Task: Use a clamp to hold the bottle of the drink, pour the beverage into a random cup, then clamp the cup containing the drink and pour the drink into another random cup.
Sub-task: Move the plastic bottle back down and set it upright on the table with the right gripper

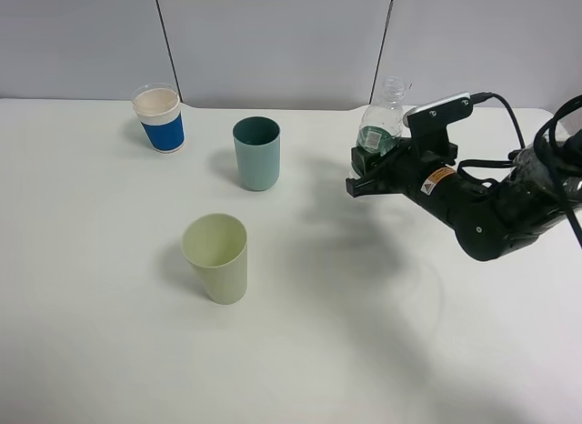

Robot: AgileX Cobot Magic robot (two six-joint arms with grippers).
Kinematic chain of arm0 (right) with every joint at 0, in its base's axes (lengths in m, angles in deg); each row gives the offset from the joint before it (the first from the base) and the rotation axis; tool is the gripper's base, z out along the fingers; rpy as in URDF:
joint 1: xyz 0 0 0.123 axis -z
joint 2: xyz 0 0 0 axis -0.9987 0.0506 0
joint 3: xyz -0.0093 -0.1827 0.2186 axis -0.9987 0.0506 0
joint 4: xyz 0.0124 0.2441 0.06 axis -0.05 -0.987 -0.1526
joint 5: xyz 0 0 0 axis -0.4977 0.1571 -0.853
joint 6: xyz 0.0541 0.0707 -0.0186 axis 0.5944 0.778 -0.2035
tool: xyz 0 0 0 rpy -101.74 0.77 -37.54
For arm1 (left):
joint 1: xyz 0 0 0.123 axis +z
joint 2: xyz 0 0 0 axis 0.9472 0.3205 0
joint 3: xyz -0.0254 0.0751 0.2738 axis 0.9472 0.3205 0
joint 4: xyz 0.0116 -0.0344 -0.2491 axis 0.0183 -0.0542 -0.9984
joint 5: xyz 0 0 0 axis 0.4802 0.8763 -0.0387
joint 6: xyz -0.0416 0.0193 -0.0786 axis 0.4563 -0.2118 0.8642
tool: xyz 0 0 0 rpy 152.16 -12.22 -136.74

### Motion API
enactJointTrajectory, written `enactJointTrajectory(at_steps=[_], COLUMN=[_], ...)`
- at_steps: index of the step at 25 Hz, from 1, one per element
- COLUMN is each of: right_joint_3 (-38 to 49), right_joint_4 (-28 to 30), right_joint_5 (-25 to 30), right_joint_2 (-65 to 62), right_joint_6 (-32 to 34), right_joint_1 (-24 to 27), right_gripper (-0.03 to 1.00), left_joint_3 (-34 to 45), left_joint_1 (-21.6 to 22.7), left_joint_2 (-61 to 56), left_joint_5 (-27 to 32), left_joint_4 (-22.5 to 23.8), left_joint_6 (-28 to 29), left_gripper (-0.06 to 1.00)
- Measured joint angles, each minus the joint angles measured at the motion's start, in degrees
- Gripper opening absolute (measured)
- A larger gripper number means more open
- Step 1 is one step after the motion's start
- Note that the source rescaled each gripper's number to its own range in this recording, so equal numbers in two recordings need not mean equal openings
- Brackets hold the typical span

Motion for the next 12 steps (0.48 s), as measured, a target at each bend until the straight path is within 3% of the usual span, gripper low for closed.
enactJointTrajectory(at_steps=[12], right_joint_3=[0.0], right_joint_4=[-1.61], right_joint_5=[-1.55], right_joint_2=[4.15], right_joint_6=[0.0], right_joint_1=[0.0], right_gripper=[0.0], left_joint_3=[0.0], left_joint_1=[0.0], left_joint_2=[0.0], left_joint_5=[0.0], left_joint_4=[0.0], left_joint_6=[0.0], left_gripper=[1.0])
